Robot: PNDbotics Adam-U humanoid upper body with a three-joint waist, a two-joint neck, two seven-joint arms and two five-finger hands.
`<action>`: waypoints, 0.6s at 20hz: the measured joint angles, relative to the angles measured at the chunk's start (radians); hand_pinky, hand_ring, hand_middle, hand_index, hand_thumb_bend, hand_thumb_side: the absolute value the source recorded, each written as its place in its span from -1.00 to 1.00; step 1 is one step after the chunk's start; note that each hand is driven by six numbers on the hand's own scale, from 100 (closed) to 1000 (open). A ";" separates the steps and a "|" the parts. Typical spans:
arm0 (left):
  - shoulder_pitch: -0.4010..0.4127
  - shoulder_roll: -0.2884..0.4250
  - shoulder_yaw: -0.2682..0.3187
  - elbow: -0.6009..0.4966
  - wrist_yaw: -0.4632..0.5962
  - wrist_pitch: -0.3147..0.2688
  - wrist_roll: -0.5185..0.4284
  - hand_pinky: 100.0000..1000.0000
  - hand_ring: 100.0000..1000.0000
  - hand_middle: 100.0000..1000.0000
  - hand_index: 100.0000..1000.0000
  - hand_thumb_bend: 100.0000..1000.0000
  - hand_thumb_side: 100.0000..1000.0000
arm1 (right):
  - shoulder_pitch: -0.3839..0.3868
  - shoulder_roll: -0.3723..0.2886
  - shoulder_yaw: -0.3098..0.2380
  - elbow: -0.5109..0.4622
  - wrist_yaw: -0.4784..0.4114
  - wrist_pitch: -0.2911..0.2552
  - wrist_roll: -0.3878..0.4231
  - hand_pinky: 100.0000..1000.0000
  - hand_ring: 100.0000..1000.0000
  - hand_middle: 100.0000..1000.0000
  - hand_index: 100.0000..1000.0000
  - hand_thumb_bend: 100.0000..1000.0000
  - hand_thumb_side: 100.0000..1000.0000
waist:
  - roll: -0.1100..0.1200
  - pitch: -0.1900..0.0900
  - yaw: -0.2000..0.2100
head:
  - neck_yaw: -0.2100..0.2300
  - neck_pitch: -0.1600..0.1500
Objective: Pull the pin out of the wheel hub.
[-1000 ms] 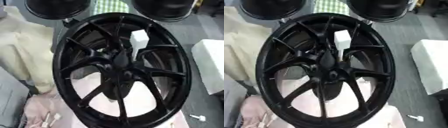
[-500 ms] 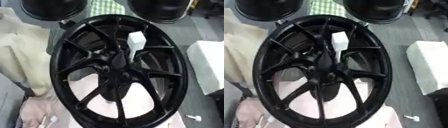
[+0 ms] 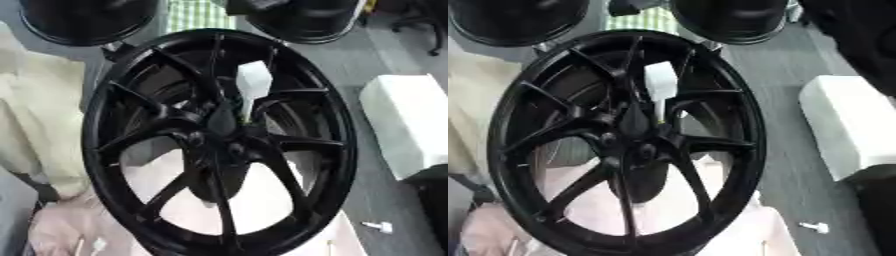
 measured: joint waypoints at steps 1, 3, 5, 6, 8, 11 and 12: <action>0.000 0.000 0.000 0.000 0.000 0.000 0.000 0.48 0.22 0.08 0.43 0.28 0.05 | -0.009 0.020 -0.009 0.014 0.001 -0.003 0.019 0.72 0.63 0.44 0.56 -0.08 -0.17 | -0.001 -0.001 -0.001 | -0.001 0.003; 0.000 -0.001 0.000 0.000 0.000 0.001 -0.001 0.48 0.23 0.08 0.43 0.28 0.05 | -0.024 0.056 -0.029 0.037 0.006 -0.003 0.056 0.72 0.64 0.45 0.56 -0.07 -0.17 | -0.004 -0.004 -0.003 | -0.002 0.008; 0.000 -0.004 -0.001 0.000 0.000 0.002 -0.002 0.48 0.23 0.08 0.43 0.28 0.05 | -0.038 0.090 -0.047 0.055 0.009 -0.001 0.094 0.72 0.64 0.45 0.56 -0.07 -0.17 | -0.005 -0.005 -0.003 | -0.002 0.010; 0.000 -0.007 -0.001 0.000 0.000 0.003 -0.003 0.48 0.23 0.08 0.43 0.28 0.05 | -0.043 0.106 -0.056 0.063 0.009 0.001 0.113 0.72 0.64 0.45 0.57 -0.07 -0.17 | -0.005 -0.005 -0.003 | -0.002 0.013; 0.000 -0.008 -0.001 0.001 0.000 0.004 -0.004 0.48 0.23 0.08 0.43 0.28 0.05 | -0.049 0.136 -0.074 0.074 0.010 0.006 0.152 0.72 0.64 0.46 0.57 -0.07 -0.17 | -0.005 -0.006 -0.003 | -0.002 0.016; 0.000 -0.008 -0.002 0.001 0.000 0.003 -0.005 0.48 0.23 0.08 0.43 0.28 0.05 | -0.052 0.168 -0.099 0.079 0.007 0.017 0.206 0.73 0.65 0.46 0.57 -0.07 -0.18 | -0.005 -0.006 -0.002 | -0.002 0.017; 0.001 -0.008 -0.002 0.001 0.001 0.003 -0.005 0.48 0.23 0.08 0.43 0.28 0.05 | -0.052 0.172 -0.107 0.079 0.004 0.021 0.224 0.73 0.65 0.46 0.57 -0.07 -0.18 | -0.005 -0.007 -0.002 | -0.001 0.017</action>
